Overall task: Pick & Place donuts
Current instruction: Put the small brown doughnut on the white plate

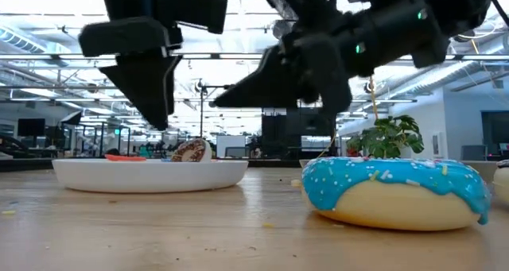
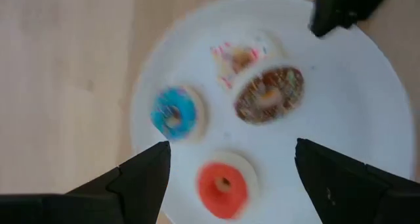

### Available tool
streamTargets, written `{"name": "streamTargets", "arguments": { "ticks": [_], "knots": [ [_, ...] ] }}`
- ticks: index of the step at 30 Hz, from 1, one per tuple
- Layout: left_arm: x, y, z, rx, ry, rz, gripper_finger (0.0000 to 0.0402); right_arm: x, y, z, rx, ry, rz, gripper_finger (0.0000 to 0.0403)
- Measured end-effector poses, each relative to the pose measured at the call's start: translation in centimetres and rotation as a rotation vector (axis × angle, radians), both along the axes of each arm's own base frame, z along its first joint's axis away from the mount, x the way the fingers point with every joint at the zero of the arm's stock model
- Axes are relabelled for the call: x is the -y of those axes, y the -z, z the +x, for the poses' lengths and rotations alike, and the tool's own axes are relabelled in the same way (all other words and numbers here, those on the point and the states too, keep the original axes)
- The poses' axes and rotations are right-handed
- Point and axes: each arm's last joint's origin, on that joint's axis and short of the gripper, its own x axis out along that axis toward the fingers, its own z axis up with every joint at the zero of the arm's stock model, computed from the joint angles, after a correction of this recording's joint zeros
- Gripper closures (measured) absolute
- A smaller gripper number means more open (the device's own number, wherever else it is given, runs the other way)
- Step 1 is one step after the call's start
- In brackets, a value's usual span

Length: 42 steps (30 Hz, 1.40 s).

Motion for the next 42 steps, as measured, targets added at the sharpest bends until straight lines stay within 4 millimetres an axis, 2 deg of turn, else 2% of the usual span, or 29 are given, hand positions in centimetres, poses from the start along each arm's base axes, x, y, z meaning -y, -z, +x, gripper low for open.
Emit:
{"name": "streamTargets", "arguments": {
  "ticks": [4, 6, 10, 15, 20, 25, 31, 37, 42],
  "knots": [
    [-0.4, 0.0, 0.2, -0.012, 0.067, 0.050, 0.0078, 0.3, -1.7, -1.7, 0.023, -0.012, -0.017, 0.0403],
    [-0.7, 0.0, 0.4, -0.020, 0.087, 0.056, 0.0078, 0.8, -3.2, -3.0, 0.064, -0.016, -0.009, 0.0403],
    [-1.0, 0.0, 0.5, -0.057, 0.159, 0.052, 0.0078, 2.2, -6.1, -6.6, 0.145, -0.016, 0.018, 0.0403],
    [-1.2, 0.1, 1.1, -0.070, 0.263, 0.056, 0.0078, 4.3, -8.7, -11.6, 0.269, -0.008, 0.070, 0.0403],
    [-1.8, 0.2, 1.8, -0.050, 0.292, 0.001, 0.0078, 5.6, -7.7, -16.4, 0.299, -0.018, 0.110, 0.0403],
    [-2.3, 0.3, 2.4, -0.040, 0.308, -0.084, 0.0083, 6.7, -7.5, -19.7, 0.424, 0.028, 0.162, 0.0403],
    [-2.8, 0.6, 2.6, -0.060, 0.292, -0.128, 0.0135, 7.2, -7.2, -21.3, 0.479, 0.017, 0.181, 0.0403],
    [-3.0, 0.6, 2.7, -0.062, 0.298, -0.134, 0.0190, 7.2, -7.2, -21.4, 0.485, 0.018, 0.179, 0.0403],
    [-2.8, 1.3, 2.7, -0.080, 0.310, -0.147, 0.0212, 7.2, -7.2, -21.4, 0.486, 0.017, 0.178, 0.0403]
  ]
}}
